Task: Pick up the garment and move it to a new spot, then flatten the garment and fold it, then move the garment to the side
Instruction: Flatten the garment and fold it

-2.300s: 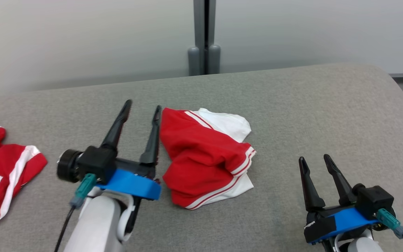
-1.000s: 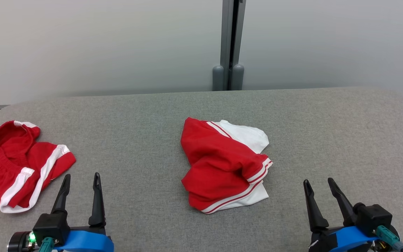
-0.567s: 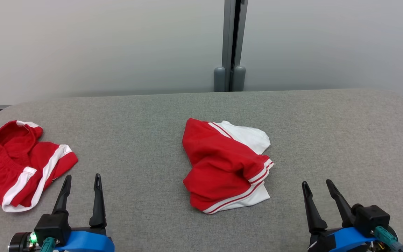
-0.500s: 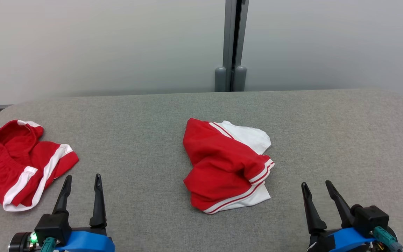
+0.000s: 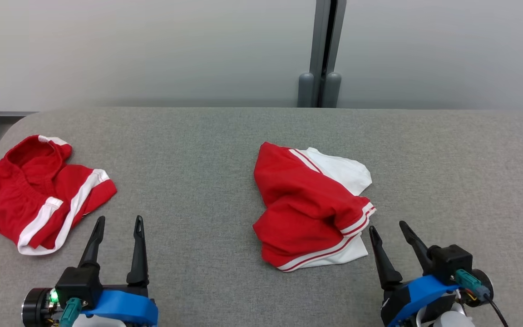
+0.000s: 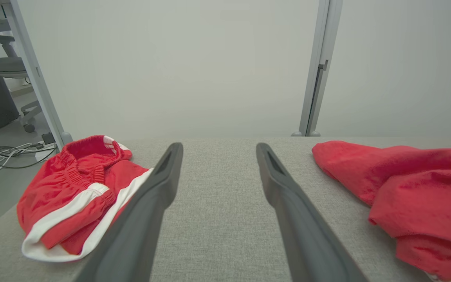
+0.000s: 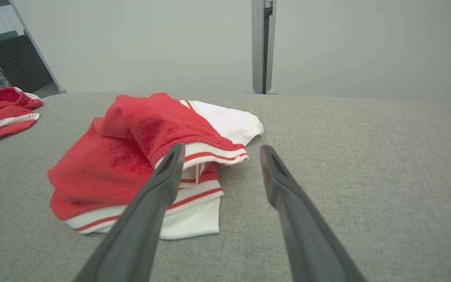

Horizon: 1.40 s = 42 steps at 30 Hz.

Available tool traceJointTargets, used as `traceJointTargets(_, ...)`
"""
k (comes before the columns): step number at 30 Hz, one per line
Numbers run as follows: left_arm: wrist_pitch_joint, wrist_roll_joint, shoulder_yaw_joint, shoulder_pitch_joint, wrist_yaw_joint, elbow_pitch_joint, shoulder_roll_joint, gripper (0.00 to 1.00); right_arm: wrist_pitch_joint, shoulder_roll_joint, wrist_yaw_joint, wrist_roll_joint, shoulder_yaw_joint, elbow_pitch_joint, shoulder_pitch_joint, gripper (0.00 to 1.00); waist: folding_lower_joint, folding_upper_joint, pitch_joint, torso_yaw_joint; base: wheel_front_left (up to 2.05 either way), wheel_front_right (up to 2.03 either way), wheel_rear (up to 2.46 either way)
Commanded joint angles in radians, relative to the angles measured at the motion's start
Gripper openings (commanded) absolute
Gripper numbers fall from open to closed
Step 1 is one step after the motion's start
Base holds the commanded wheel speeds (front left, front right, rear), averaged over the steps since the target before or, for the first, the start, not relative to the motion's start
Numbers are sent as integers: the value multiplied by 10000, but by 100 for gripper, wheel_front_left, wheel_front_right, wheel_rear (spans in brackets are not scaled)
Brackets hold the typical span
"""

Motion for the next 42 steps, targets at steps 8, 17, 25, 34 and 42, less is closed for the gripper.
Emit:
traceJointTargets(8, -30, -66, -180, -528, -99, 42, -19, 100, -35, -47, 3, -302, 227, 1652, -894, 100, -1, -1, 604, 518, 0, 0, 0)
traceJointTargets(17, -30, -127, -290, -1016, -128, 79, -44, 100, -35, -97, 5, -638, 291, 3447, -1935, 100, -1, -1, 1126, 962, 0, 0, 0)
traceJointTargets(25, -30, -169, -359, -1126, -142, 178, -67, 100, 39, -44, 5, -636, 496, 5067, -2453, 100, -1, -1, 1126, 1134, 0, 0, 0)
traceJointTargets(34, -30, -163, -271, -979, -135, 201, -72, 100, 18, -58, -2, 285, 1007, 5077, -2622, 0, -1, -1, 991, 835, 0, 0, 0)
traceJointTargets(42, -30, -140, -233, -815, -134, 125, -76, 100, -22, -599, 1, 420, -161, 3588, -2036, 0, -1, -1, 765, 126, 0, 0, 0)
